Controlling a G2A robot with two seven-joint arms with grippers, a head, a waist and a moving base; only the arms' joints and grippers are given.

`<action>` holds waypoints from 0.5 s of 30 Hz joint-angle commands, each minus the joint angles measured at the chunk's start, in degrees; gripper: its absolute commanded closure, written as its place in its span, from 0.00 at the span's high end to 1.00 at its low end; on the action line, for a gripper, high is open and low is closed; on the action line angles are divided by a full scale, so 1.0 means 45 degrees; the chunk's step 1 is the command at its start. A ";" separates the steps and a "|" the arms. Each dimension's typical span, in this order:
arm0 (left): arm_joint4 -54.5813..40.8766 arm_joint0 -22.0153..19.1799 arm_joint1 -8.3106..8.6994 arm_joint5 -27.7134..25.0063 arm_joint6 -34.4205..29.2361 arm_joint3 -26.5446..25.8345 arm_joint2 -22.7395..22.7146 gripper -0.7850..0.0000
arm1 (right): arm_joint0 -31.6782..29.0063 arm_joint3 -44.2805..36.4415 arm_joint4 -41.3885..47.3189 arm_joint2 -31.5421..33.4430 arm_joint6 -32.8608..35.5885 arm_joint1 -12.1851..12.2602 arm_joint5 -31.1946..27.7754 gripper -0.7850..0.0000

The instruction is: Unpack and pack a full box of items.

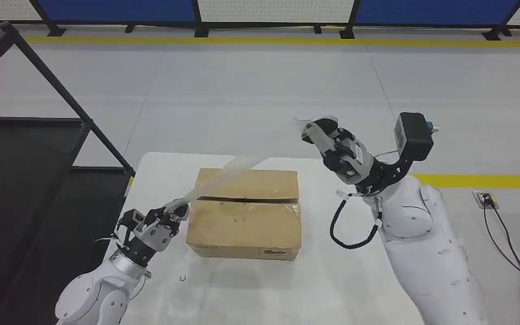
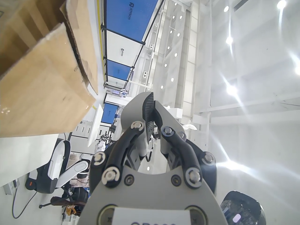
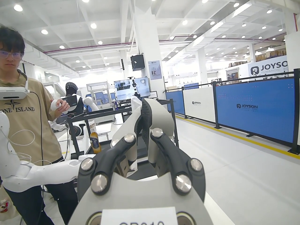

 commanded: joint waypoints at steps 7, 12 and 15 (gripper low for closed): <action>-0.0001 -0.0294 -0.0004 0.0384 0.0175 0.0098 0.0046 0.00 | 0.0525 0.0984 -0.1425 -0.0346 -0.0983 -0.0062 -0.1887 0.00; -0.0196 -0.0216 -0.0012 0.0573 0.0489 0.0067 -0.0100 0.00 | 0.1194 0.1925 -0.3146 -0.1081 -0.2907 -0.0154 -0.1887 0.00; -0.0365 -0.0133 -0.0021 0.0661 0.0753 -0.0017 -0.0217 0.00 | 0.1632 0.2944 -0.4808 -0.1443 -0.4087 -0.0177 -0.1887 0.00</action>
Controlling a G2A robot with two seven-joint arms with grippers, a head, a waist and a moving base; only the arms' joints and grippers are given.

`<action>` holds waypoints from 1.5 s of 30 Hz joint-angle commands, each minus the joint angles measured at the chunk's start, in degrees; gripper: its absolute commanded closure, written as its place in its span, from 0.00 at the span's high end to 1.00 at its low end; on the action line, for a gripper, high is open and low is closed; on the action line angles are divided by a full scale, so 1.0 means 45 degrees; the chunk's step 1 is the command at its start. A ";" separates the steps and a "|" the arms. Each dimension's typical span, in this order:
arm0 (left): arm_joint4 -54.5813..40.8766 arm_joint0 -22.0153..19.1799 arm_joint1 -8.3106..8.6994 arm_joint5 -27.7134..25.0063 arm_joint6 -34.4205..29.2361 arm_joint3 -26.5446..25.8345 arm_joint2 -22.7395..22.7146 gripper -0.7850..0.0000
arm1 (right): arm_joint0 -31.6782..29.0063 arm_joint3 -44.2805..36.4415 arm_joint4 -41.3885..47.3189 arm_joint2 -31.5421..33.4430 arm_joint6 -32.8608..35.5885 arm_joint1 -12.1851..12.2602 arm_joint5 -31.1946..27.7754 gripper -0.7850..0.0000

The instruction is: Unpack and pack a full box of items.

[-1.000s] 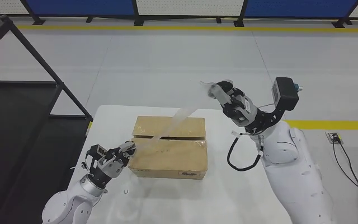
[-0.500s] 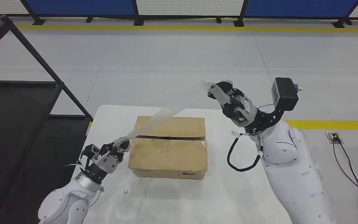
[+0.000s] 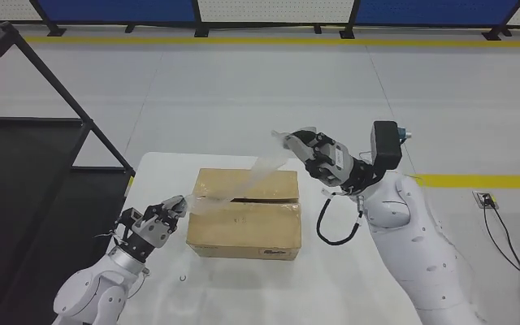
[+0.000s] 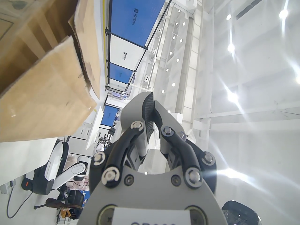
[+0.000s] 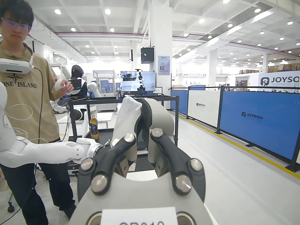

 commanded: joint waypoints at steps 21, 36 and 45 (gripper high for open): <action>0.0421 0.0012 -0.0056 -0.0346 0.1302 0.0283 -0.0087 0.00 | 0.0748 0.1368 -0.1771 -0.1130 -0.0954 -0.0015 -0.0001 0.00; 0.1688 -0.0790 -0.0163 -0.0892 0.2134 0.1614 0.0592 0.00 | 0.2568 0.5103 -0.7166 -0.3327 -0.7811 0.0196 0.0268 0.00; 0.2515 -0.0829 -0.0244 -0.0507 0.3058 0.0711 0.1134 0.00 | 0.3243 0.6571 -0.8080 -0.4019 -0.8873 -0.0131 0.0721 0.00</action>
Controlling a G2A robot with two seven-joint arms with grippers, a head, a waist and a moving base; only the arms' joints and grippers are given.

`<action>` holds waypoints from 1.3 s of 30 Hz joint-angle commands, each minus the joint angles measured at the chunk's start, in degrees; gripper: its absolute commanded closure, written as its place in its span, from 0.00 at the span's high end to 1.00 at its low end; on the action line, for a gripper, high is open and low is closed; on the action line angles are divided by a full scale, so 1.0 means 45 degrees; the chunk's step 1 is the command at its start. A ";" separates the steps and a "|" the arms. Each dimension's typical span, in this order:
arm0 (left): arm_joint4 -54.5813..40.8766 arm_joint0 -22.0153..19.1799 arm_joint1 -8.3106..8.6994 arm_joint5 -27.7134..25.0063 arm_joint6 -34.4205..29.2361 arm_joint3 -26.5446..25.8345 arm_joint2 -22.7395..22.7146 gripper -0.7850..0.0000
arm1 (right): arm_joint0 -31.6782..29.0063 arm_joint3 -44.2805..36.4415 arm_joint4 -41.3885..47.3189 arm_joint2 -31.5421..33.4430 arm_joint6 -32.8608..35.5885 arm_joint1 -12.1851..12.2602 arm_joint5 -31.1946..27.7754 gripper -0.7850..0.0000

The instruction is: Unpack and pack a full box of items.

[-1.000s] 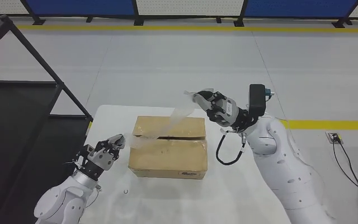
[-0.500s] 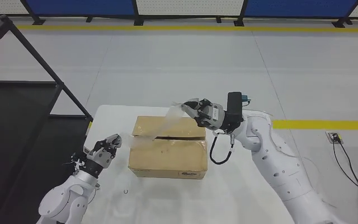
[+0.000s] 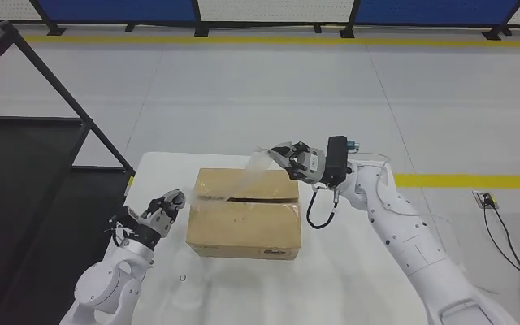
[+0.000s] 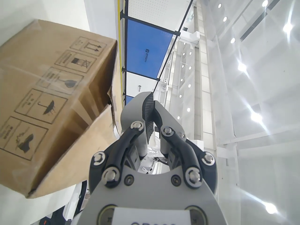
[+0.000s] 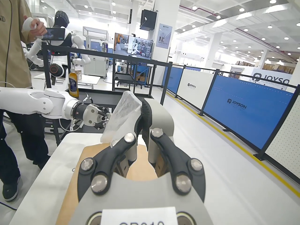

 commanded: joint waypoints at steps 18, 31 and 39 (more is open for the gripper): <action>0.0329 -0.0140 -0.0039 -0.0247 0.0274 0.0559 0.0045 0.00 | -0.0277 -0.0323 0.0319 0.0214 0.0744 -0.0030 0.0855 0.00; 0.0985 -0.1124 -0.0178 -0.1208 0.0030 0.2194 0.0558 0.00 | -0.0685 -0.0486 -0.0111 0.0535 0.1153 0.0090 0.1618 0.00; 0.1282 -0.1383 -0.0233 -0.1157 0.0044 0.2700 0.0664 0.00 | -0.0700 -0.0264 -0.0369 0.0642 0.0649 0.0138 0.1570 0.00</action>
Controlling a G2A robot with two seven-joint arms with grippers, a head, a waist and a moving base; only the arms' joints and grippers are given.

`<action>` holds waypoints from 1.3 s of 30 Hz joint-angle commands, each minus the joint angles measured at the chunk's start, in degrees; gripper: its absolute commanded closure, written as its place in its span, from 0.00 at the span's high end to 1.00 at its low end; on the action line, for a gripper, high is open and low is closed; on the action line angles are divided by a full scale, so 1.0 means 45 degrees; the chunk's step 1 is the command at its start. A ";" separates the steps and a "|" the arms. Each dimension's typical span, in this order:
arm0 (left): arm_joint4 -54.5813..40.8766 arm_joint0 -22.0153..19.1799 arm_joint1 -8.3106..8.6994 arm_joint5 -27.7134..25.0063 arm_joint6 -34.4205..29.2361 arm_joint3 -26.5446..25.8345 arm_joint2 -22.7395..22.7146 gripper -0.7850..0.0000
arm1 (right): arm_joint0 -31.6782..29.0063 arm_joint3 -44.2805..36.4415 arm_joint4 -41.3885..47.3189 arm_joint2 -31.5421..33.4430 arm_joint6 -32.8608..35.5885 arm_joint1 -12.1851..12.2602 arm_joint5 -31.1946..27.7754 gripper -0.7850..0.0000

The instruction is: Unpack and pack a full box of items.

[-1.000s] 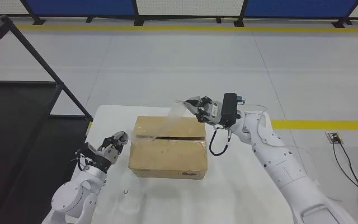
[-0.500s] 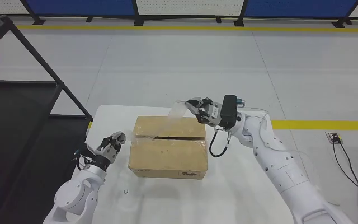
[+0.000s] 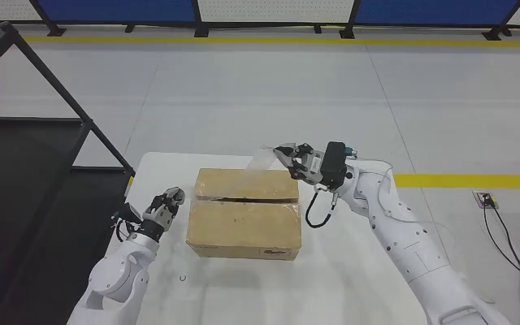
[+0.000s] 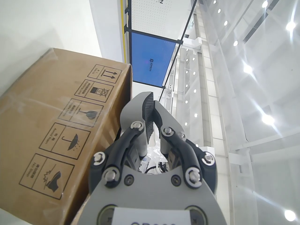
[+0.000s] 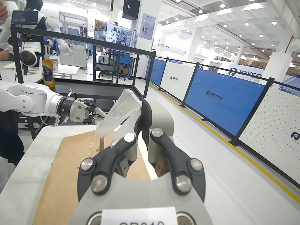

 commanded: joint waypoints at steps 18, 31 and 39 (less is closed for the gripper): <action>0.0470 -0.0106 -0.0088 0.0984 0.0162 0.0329 0.0075 0.04 | -0.0119 0.0425 0.0194 0.0161 0.0506 0.0004 0.0017 0.00; 0.0543 0.0075 -0.0131 0.0985 0.0090 0.0258 -0.0089 0.00 | -0.0307 0.0417 0.1232 0.0533 0.1586 -0.0038 0.0284 0.00; 0.0555 0.0070 -0.0168 0.1072 0.0070 0.0362 -0.0111 0.02 | -0.0432 0.0350 0.1546 0.0668 0.2255 -0.0026 0.0122 0.00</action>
